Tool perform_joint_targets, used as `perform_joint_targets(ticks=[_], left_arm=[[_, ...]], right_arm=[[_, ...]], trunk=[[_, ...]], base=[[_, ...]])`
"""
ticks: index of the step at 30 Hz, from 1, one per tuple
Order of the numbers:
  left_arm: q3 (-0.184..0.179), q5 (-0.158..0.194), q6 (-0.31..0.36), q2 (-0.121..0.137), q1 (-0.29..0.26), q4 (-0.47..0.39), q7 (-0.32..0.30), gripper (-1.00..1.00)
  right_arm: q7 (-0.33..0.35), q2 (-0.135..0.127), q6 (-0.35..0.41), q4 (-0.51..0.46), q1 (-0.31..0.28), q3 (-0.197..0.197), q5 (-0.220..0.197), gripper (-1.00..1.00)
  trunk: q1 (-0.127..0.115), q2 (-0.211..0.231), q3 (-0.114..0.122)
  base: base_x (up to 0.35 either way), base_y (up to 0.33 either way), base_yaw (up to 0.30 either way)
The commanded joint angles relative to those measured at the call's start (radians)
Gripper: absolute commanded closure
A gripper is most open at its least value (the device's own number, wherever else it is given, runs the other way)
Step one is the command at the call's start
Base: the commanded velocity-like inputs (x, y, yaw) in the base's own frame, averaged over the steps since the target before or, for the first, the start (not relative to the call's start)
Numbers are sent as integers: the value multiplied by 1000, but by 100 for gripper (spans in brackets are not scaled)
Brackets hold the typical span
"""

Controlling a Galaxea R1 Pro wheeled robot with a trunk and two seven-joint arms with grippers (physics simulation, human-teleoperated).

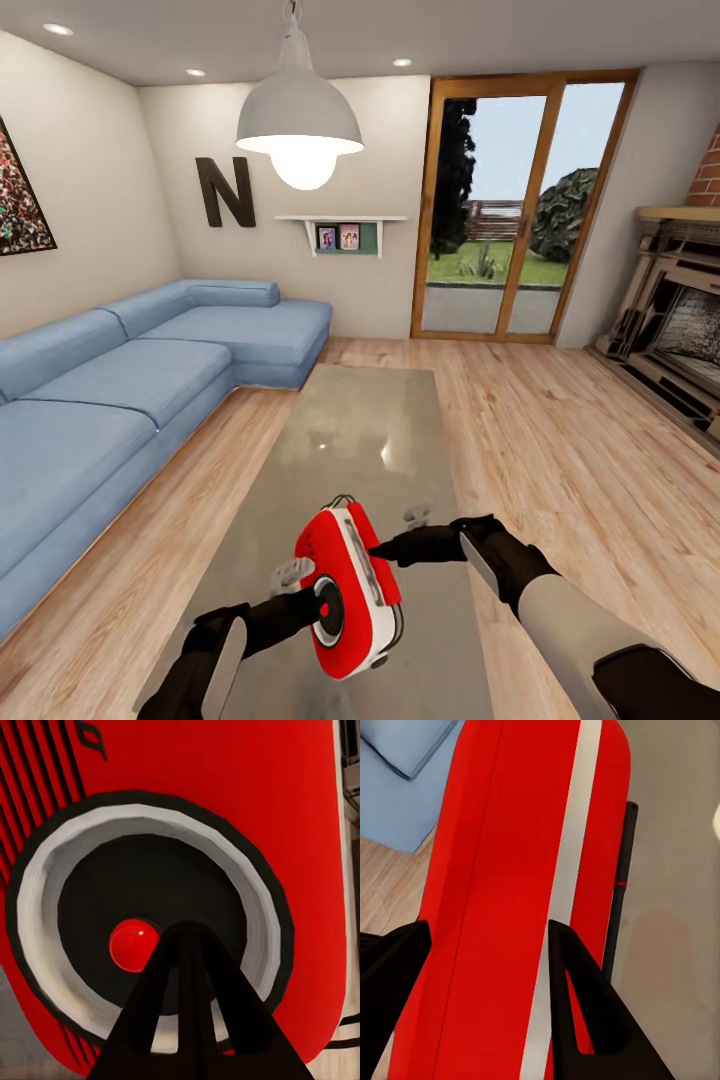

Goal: Turn on the radio receiver that's on the table in the living room.

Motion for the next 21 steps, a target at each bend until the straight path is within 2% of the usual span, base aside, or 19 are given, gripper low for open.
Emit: perform_joint_targets(ticks=[1, 21], left_arm=[[0, 0, 0, 0, 0, 0, 0, 100], [3, -5, -3, 16, 0, 14, 10, 100]], right_arm=[[0, 0, 2, -1, 0, -2, -7, 100], [4, -3, -3, -1, 0, -3, -9, 100]], trunk=[[0, 0, 0], [0, 0, 0]], base=[[0, 0, 0], [0, 0, 0]])
